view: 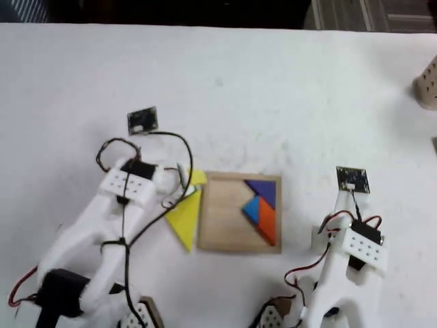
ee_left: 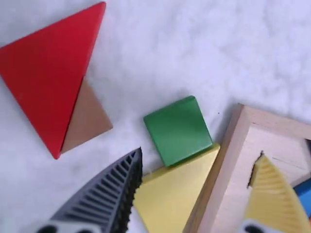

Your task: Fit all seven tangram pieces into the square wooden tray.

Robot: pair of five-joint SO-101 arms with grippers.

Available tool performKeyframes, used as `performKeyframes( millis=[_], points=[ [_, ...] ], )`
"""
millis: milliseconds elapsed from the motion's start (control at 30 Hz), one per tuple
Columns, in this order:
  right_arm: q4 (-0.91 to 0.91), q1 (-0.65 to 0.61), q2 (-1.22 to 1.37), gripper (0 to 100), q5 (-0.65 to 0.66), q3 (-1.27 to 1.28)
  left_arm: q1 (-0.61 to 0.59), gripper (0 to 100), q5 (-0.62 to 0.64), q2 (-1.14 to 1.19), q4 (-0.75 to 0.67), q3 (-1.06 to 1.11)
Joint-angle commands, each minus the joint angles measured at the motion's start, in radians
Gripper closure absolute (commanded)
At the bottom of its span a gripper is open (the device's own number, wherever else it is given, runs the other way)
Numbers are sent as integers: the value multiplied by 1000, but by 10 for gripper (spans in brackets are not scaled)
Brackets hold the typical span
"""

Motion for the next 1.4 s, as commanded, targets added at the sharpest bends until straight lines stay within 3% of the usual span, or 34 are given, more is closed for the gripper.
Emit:
performKeyframes(
  millis=[0, 467, 700, 767, 1100, 1367],
  points=[
    [-15, -8, -25, 772, 8, -3, 15, 631, 18, 94, -28, -84],
    [-15, -10, -25, 772, 8, -3, -38, 641, 81, 354, -23, -236],
    [-15, -10, -25, 772, 9, -3, -48, 901, 44, 354, -28, -236],
    [-15, -10, -25, 772, 9, -3, -48, 921, -8, 354, -37, -238],
    [-15, -10, -25, 772, 9, -3, -47, 730, -34, 354, -31, -233],
    [-15, -8, -25, 772, 9, -3, -47, 712, -38, 354, -6, -236]
  ],
)
